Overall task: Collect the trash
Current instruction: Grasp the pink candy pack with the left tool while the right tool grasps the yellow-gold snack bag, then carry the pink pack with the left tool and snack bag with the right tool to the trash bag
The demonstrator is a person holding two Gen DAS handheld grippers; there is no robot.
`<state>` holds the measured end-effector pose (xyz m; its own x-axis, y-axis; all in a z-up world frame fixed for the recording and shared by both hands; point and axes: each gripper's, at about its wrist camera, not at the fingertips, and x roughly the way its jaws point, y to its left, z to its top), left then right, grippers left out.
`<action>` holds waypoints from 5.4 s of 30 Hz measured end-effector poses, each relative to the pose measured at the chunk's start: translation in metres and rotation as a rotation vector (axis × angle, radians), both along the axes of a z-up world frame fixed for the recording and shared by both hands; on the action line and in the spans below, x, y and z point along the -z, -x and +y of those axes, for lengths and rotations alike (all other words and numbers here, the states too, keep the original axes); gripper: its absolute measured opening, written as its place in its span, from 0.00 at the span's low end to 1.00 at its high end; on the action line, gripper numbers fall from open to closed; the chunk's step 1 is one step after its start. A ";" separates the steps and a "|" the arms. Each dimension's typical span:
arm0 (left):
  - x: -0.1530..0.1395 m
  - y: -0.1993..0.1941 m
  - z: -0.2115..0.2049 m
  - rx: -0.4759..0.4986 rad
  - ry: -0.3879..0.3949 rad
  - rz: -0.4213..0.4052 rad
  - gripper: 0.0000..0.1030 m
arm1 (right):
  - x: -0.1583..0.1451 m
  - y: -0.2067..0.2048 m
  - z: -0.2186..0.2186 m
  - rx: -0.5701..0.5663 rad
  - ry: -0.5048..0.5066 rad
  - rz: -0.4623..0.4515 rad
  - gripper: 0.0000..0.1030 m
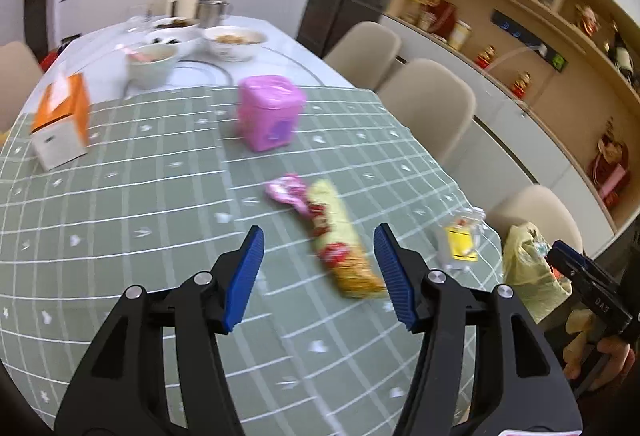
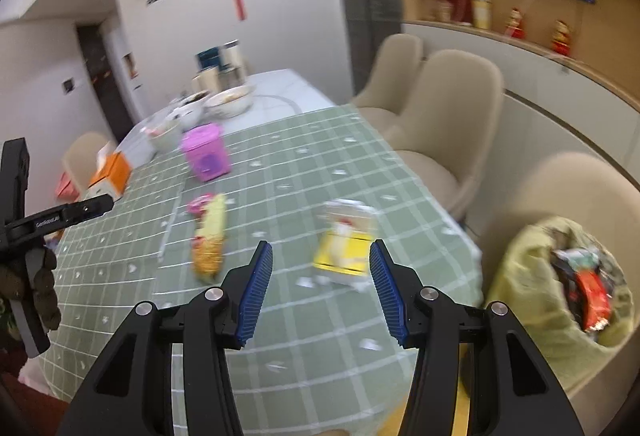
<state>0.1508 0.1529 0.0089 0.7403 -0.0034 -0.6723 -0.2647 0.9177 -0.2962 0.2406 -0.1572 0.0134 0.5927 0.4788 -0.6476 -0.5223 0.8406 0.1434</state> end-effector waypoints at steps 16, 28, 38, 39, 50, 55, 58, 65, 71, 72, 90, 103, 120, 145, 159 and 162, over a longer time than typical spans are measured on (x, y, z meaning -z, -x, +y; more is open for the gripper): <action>0.042 0.024 0.091 -0.086 0.050 0.050 0.53 | 0.054 -0.015 0.135 -0.127 0.108 0.121 0.47; 0.068 -0.006 0.104 -0.089 0.081 0.121 0.53 | 0.116 -0.072 0.207 -0.251 0.133 0.275 0.47; 0.082 -0.042 0.081 -0.012 0.106 0.168 0.53 | 0.095 -0.070 0.148 -0.143 0.071 0.224 0.25; 0.083 -0.048 0.077 0.001 0.113 0.168 0.53 | 0.093 -0.069 0.137 -0.119 0.057 0.233 0.25; 0.108 -0.122 0.030 0.080 0.262 0.240 0.53 | 0.086 -0.038 0.060 0.067 0.053 0.233 0.25; 0.115 -0.156 0.027 0.052 0.218 0.255 0.53 | 0.092 -0.031 0.037 0.123 0.043 0.247 0.25; 0.116 -0.173 0.018 0.077 0.158 0.255 0.53 | 0.099 -0.029 0.028 0.151 0.037 0.263 0.25; 0.116 -0.199 -0.015 0.151 -0.032 0.270 0.53 | 0.102 -0.023 0.020 0.163 0.027 0.268 0.25; 0.111 -0.192 -0.025 0.185 -0.060 0.250 0.36 | 0.101 -0.025 0.021 0.163 0.023 0.263 0.25; 0.108 -0.188 -0.024 0.190 -0.056 0.239 0.33 | 0.099 -0.024 0.021 0.164 0.020 0.258 0.25; 0.100 -0.160 -0.025 0.262 -0.081 0.205 0.47 | 0.074 0.010 -0.007 0.211 -0.037 0.202 0.25; 0.113 -0.186 -0.051 0.312 -0.195 0.264 0.46 | 0.086 0.019 -0.030 0.279 -0.062 0.227 0.25; -0.043 -0.084 -0.144 0.439 -0.193 -0.047 0.46 | -0.003 0.023 -0.075 0.220 -0.084 -0.010 0.25; 0.020 -0.217 -0.464 0.822 0.033 0.055 0.46 | 0.008 -0.027 -0.345 0.560 0.006 -0.030 0.25; 0.081 -0.272 -0.518 0.832 -0.052 0.193 0.46 | 0.041 -0.073 -0.390 0.607 -0.057 0.055 0.25; 0.090 -0.277 -0.520 0.845 -0.038 0.222 0.48 | 0.046 -0.076 -0.385 0.598 -0.062 0.067 0.25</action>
<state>0.4278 -0.3670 -0.0810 0.3521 -0.4664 -0.8115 0.4608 0.8410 -0.2834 0.3169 -0.5421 -0.0329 0.7293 0.1136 -0.6747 0.0499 0.9747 0.2181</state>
